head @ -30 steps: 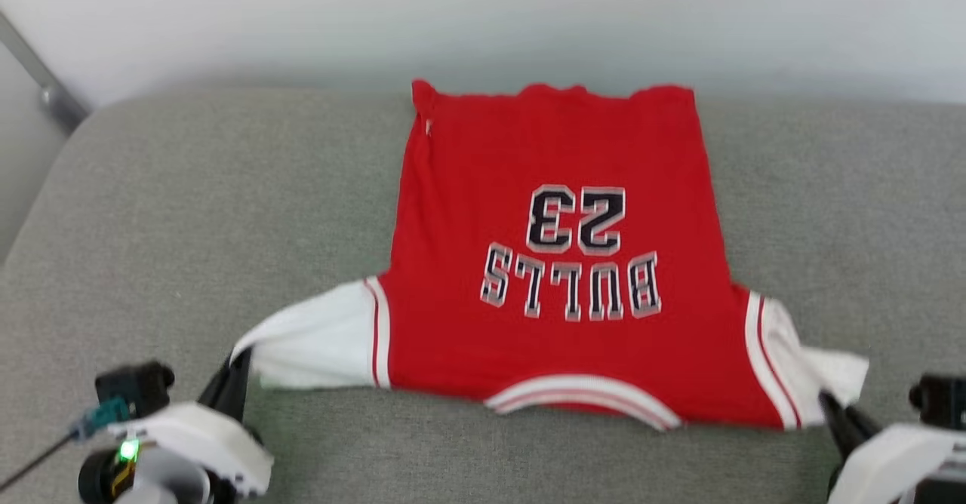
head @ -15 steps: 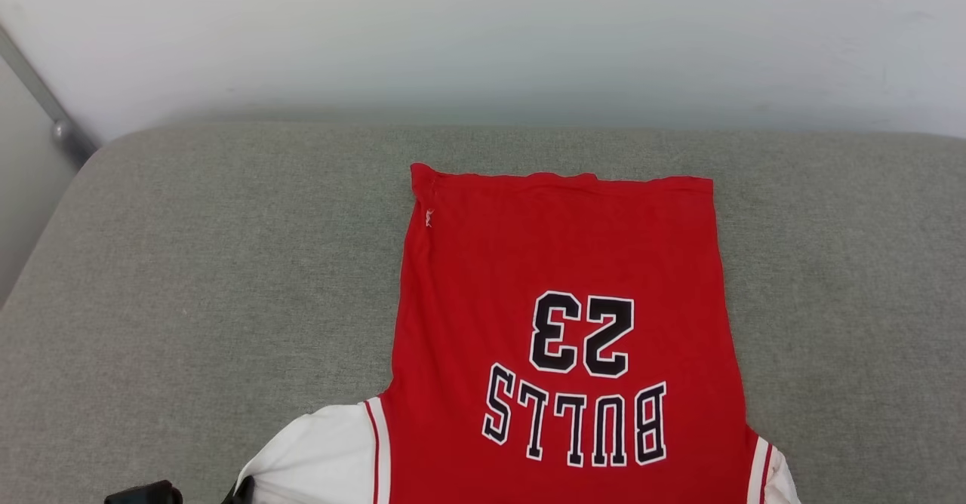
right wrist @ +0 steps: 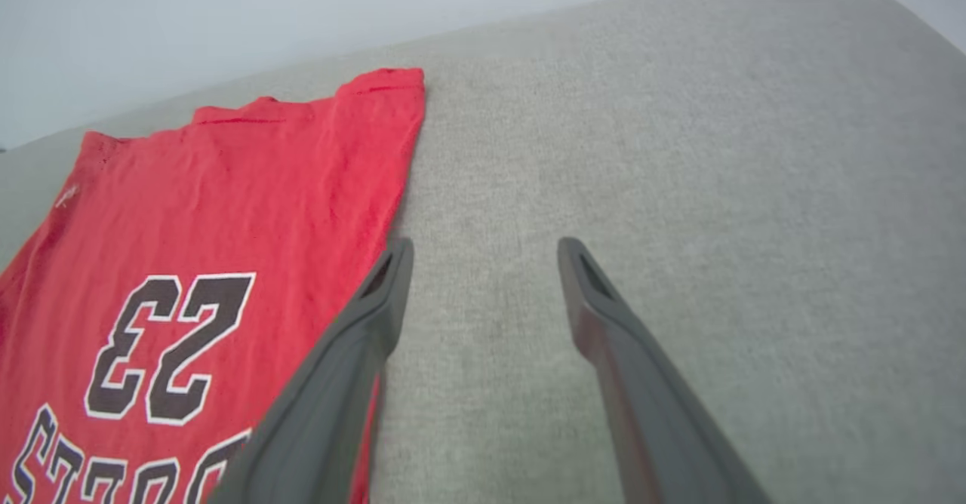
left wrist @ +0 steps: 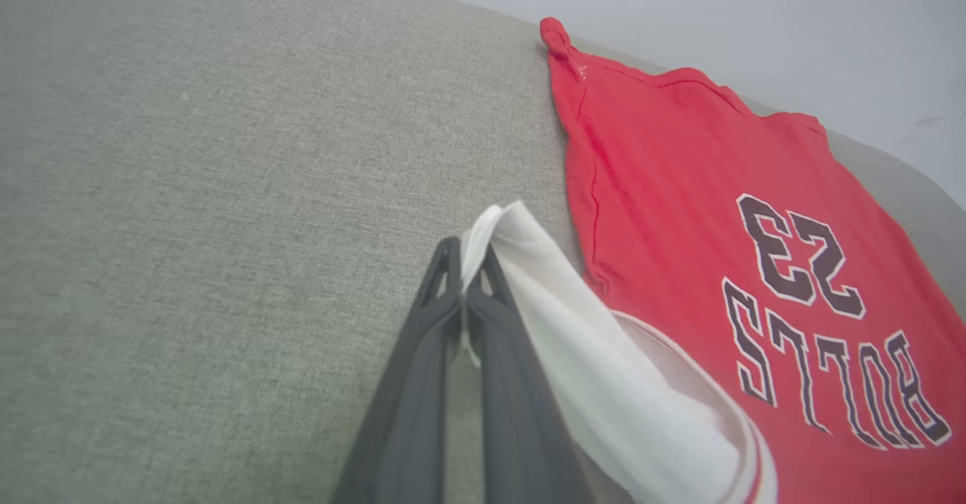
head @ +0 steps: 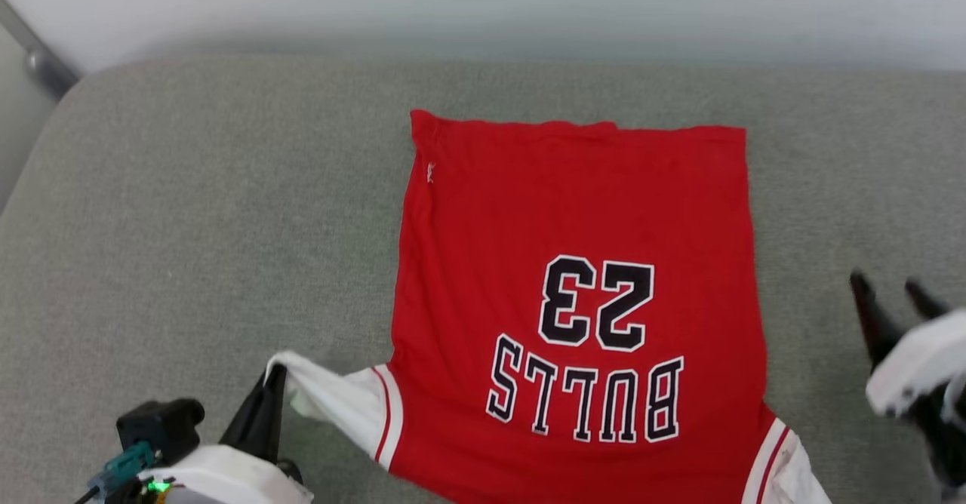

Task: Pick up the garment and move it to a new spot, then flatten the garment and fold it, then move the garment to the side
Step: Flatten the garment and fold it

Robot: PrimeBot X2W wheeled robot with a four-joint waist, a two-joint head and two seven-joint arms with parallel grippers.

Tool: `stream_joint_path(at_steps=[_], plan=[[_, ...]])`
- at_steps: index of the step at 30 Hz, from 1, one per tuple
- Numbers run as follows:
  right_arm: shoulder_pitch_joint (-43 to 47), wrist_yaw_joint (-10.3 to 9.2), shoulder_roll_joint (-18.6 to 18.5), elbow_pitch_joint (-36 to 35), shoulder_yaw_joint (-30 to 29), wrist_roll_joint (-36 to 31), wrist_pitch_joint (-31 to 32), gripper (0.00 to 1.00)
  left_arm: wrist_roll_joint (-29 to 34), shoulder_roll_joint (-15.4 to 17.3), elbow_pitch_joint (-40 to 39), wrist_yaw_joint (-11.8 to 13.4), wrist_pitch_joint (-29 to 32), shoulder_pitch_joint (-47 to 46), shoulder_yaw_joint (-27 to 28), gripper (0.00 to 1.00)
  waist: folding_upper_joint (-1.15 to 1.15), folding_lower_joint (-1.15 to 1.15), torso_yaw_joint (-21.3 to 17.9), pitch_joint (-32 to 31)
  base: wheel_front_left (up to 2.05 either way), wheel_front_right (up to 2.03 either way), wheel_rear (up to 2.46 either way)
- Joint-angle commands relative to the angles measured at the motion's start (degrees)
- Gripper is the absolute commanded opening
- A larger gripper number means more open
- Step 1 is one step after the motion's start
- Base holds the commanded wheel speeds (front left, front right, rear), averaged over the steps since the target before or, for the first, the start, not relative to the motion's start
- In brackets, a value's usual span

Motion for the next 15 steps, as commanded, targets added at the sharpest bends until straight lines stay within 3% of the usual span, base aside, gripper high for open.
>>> stream_joint_path(at_steps=[1, 5, 8, 15], plan=[[-1.54, -0.04, -0.43, 0.45, -0.06, -0.12, -0.24, 1.00, 0.43, -0.13, -0.22, 0.08, -0.36, -0.93, 0.08, 0.00, 0.00, -0.01, 1.15, 2.28, 0.00, 0.00, 0.00], [-13.89, -0.03, -2.94, 7.38, -0.68, 0.17, 0.31, 1.00, 1.63, -0.94, -2.70, -0.51, -1.64, -4.00, -0.54, 0.00, 0.00, -0.01, 3.17, 6.52, 0.00, 0.00, 0.00], [-25.45, -0.03, -5.67, 14.66, -0.86, -0.73, 6.27, 1.00, 2.82, -1.50, -4.85, -1.56, -2.29, -7.30, -1.30, 0.00, 0.00, -0.01, 5.52, 10.82, 0.00, 0.00, 0.00], [-39.69, -0.03, -7.59, 24.27, -0.97, -3.36, 22.08, 1.00, 4.06, -2.83, -6.80, -3.59, -3.96, -11.90, -2.71, 0.00, 0.00, -0.01, 9.17, 16.29, 0.00, 0.00, 0.00]])
